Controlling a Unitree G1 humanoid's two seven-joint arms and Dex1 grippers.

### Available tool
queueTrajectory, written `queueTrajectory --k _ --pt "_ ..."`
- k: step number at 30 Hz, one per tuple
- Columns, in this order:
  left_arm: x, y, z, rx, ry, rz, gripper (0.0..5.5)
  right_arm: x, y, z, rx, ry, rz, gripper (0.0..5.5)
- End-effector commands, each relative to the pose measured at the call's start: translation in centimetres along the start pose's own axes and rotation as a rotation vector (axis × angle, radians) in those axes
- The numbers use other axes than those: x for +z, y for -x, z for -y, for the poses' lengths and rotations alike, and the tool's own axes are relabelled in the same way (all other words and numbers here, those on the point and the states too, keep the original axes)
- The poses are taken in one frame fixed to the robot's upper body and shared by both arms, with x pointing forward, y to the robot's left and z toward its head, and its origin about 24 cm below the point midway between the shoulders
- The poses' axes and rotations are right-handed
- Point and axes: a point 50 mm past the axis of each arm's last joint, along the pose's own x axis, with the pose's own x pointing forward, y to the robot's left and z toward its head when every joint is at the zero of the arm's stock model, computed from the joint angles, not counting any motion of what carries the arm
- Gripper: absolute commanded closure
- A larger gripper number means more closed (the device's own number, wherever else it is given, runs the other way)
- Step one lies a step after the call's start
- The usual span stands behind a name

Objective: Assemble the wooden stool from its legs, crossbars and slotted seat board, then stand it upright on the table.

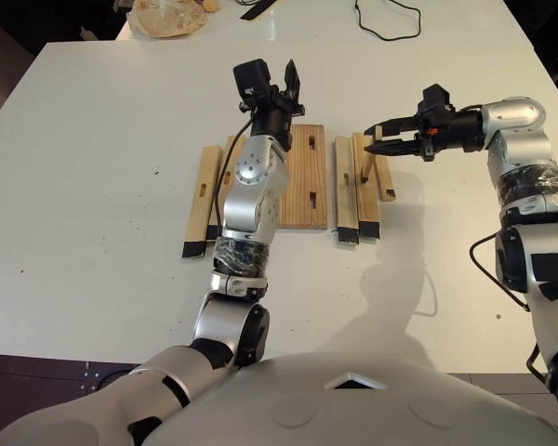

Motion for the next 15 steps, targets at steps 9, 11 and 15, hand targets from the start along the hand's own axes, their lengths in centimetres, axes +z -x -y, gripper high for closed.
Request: queueTrajectory --k 9,11,15 --pt "-0.2 0.6 0.2 -0.025 -0.004 -0.023 3.03 -0.4 1.5 0.3 -0.074 -0.05 0.007 4.21" --pt "-0.3 0.6 0.3 -0.025 -0.002 -0.024 3.03 -0.7 1.6 0.2 -0.077 -0.062 -0.004 4.21" --pt "-0.3 0.7 0.5 -0.032 0.0 -0.026 3.03 -2.2 1.5 -0.5 -0.068 -0.111 -0.026 4.21"
